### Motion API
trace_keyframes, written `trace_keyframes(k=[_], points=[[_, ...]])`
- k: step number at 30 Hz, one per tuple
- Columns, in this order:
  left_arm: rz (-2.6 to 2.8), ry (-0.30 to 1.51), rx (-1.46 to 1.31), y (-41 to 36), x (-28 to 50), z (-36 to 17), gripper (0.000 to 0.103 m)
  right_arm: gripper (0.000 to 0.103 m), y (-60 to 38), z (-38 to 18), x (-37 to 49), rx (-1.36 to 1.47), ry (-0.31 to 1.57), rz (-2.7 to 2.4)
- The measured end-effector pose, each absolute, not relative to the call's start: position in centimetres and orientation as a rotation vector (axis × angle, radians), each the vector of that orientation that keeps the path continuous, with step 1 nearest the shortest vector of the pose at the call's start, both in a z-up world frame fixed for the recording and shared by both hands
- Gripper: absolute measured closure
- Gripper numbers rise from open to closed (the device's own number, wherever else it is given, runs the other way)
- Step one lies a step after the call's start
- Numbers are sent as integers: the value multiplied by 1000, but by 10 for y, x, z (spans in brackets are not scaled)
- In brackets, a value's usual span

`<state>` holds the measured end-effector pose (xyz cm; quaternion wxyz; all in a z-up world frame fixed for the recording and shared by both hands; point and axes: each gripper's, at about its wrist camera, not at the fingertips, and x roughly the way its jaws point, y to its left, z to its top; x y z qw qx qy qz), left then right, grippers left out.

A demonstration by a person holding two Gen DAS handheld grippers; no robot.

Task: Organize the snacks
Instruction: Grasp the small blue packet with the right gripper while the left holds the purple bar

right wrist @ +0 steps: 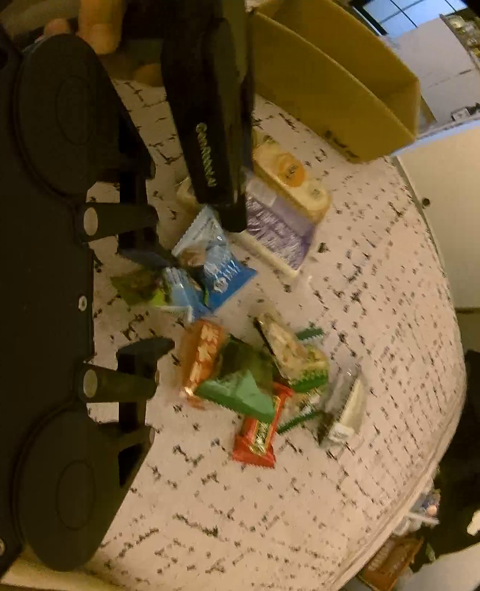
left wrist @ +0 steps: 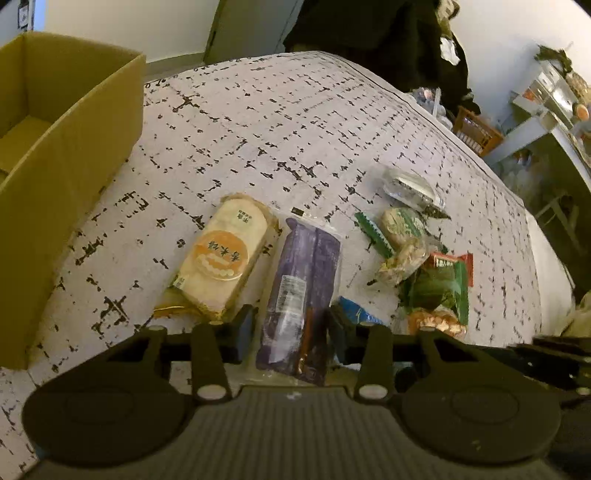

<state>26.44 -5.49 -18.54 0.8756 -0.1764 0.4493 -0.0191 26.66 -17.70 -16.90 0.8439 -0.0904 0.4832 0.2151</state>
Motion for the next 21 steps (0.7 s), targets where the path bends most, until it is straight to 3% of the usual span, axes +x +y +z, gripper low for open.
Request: trace_keyframes(k=[1, 3, 8, 21], points=[[-31, 940, -346, -56, 264, -185, 66, 85, -177, -170, 266, -183, 1029, 463], [-22, 946, -329, -55, 261, -184, 68, 86, -179, -165, 264, -179, 1014, 451], [-4, 952, -312, -50, 250, -175, 73, 86, -184, -143, 255, -123, 942, 452], [-2, 832, -368, -28, 223, -112, 74, 86, -168, -96, 230, -27, 779, 455]])
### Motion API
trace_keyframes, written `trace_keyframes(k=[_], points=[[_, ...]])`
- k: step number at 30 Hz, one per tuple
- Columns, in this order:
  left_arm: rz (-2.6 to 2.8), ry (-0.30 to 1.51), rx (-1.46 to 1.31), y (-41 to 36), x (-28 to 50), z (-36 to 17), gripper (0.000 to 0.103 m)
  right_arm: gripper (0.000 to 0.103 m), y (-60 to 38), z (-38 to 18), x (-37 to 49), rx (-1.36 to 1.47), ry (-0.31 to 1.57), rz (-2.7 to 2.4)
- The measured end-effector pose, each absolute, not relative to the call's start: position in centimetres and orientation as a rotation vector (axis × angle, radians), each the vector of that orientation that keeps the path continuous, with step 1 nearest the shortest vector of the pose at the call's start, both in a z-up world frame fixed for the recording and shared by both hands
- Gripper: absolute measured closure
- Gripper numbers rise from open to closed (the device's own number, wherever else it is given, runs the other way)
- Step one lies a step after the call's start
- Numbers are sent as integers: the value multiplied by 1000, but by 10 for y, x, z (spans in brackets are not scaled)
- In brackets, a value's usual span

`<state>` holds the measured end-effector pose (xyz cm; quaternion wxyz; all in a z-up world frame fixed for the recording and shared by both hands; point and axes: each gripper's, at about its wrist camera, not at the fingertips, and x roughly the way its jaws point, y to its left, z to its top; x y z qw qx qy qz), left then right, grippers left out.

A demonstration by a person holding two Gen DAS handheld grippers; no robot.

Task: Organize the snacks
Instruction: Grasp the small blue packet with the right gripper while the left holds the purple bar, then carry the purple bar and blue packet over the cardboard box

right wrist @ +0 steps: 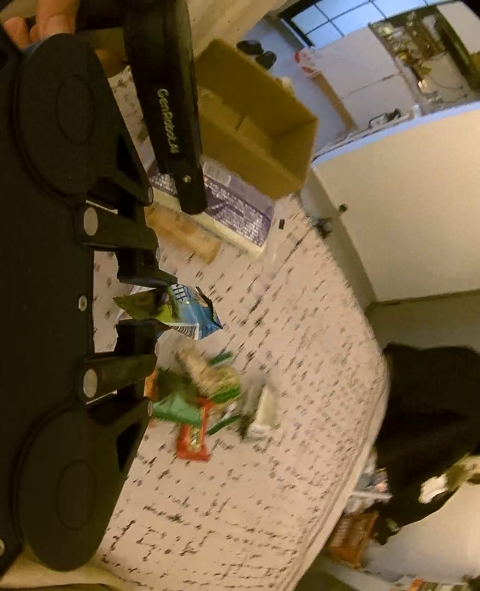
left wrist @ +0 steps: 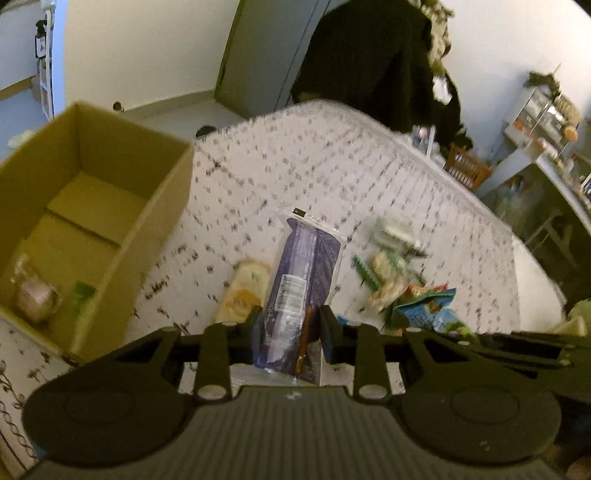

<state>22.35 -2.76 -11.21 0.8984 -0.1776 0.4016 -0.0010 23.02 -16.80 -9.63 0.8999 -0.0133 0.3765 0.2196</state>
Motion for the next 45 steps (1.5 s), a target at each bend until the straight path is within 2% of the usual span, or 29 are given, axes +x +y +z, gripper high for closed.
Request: trace_keyframes(k=[20, 32, 45], points=[[140, 672, -404, 47, 189, -44, 73, 86, -102, -55, 217, 47, 609, 572], [247, 647, -460, 103, 179, -43, 73, 86, -62, -49, 232, 90, 594, 648], [307, 680, -489, 139, 190, -65, 73, 86, -24, -68, 249, 116, 637, 714]])
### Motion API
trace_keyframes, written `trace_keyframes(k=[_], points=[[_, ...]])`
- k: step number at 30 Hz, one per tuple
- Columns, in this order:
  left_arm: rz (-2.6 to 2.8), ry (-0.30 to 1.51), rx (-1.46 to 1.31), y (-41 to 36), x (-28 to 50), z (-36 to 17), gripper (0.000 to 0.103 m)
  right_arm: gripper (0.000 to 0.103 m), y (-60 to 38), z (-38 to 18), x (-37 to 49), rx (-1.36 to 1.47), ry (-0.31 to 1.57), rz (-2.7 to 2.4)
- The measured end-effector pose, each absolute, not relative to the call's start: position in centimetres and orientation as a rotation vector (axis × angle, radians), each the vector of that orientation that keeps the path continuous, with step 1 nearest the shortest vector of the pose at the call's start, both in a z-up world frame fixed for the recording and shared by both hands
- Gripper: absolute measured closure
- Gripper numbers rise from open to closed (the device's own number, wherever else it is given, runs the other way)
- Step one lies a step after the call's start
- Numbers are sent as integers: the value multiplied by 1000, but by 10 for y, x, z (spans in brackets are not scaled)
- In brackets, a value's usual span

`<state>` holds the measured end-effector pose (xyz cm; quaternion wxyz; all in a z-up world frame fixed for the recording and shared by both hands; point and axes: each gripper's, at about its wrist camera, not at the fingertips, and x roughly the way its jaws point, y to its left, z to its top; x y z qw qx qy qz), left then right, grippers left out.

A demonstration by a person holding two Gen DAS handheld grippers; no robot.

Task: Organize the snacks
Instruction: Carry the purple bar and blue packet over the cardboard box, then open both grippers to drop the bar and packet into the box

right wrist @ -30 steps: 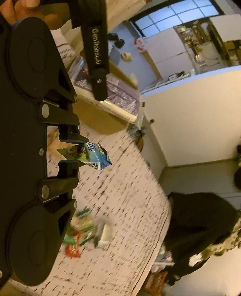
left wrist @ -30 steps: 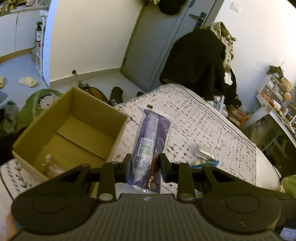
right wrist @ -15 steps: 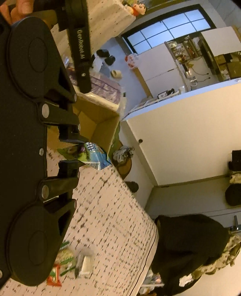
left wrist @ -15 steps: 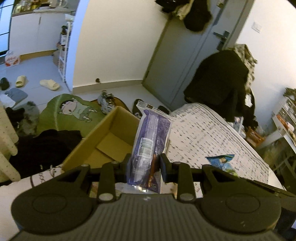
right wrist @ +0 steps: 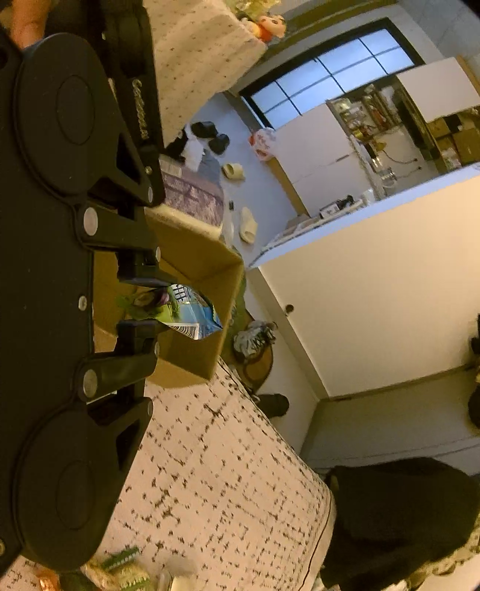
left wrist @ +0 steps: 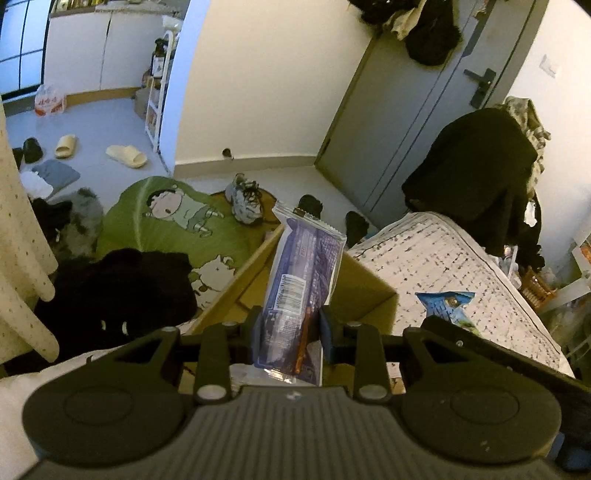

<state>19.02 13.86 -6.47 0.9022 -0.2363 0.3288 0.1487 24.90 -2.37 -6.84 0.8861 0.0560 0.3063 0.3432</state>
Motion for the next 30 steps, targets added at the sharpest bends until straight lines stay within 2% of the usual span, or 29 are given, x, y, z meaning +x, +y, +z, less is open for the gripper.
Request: trace_keyframes(k=[11, 17, 19, 24, 28, 30], points=[[311, 751, -507, 148, 205, -93, 73, 86, -7, -85, 251, 105, 674, 753], [332, 747, -506, 152, 205, -86, 70, 80, 0, -88, 253, 124, 672, 742], [341, 744, -510, 153, 202, -81, 67, 74, -3, -85, 251, 117, 669, 742], [346, 744, -497, 151, 198, -74, 63, 51, -17, -76, 246, 115, 658, 709], [366, 724, -498, 146, 192, -68, 62, 46, -37, -67, 238, 107, 665, 653], [371, 715, -495, 143, 188, -64, 55, 41, -49, -61, 233, 102, 660, 630]])
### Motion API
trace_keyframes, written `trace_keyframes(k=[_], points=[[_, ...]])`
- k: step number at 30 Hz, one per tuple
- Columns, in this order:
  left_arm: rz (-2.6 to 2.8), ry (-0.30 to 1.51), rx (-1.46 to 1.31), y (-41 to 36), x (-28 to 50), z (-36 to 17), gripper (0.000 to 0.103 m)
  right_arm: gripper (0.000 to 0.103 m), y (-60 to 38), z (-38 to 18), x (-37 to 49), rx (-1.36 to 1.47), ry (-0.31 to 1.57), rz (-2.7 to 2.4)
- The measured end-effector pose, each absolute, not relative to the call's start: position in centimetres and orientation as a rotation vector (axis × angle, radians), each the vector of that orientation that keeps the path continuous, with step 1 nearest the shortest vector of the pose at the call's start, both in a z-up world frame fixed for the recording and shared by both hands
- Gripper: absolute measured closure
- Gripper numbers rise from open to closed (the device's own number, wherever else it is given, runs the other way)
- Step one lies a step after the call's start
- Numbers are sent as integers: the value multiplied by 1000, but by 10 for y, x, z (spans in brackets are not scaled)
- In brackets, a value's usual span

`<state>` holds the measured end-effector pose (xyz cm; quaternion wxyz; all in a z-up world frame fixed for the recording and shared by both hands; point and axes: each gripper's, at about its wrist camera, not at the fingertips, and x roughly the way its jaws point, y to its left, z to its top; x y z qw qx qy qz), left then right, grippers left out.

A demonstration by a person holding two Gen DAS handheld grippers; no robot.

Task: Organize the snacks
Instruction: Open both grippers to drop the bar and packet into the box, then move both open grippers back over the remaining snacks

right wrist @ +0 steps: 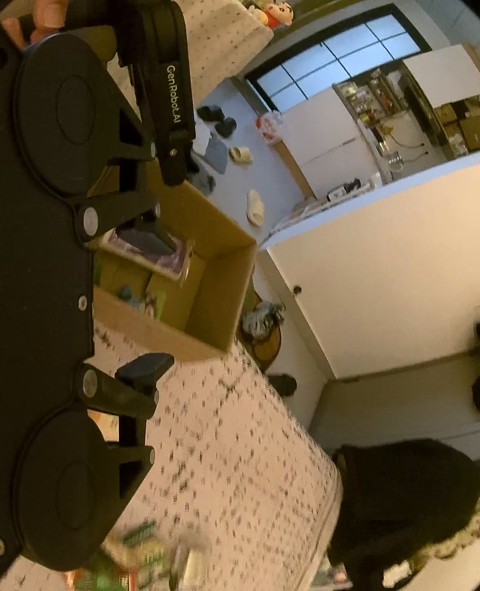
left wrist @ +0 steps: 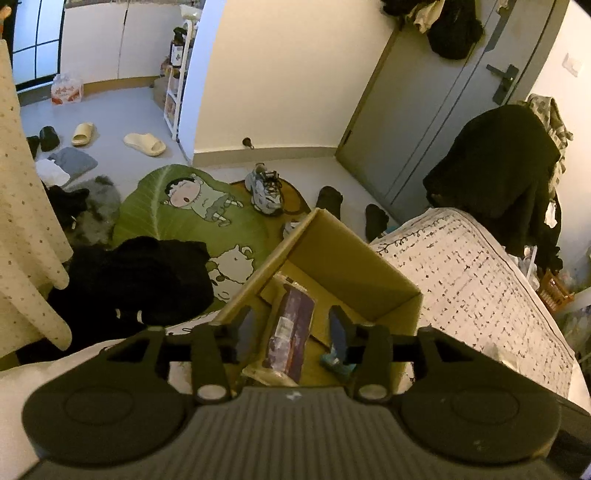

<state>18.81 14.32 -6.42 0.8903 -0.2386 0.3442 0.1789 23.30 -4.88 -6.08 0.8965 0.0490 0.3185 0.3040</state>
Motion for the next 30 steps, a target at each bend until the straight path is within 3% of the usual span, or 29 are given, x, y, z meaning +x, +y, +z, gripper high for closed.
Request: trace_keyframes(k=[4, 10, 16, 19, 30], points=[[373, 714, -492, 135, 183, -57, 41, 33, -73, -43, 223, 100, 645, 595], [331, 673, -479, 115, 176, -39, 22, 13, -109, -18, 212, 136, 610, 593], [275, 683, -468, 84, 171, -28, 18, 1, -137, -12, 210, 125, 565, 531], [261, 702, -466, 73, 170, -25, 13, 0, -155, -20, 218, 155, 609, 479], [173, 752, -452, 34, 178, -23, 12, 0, -216, -32, 222, 216, 652, 350]])
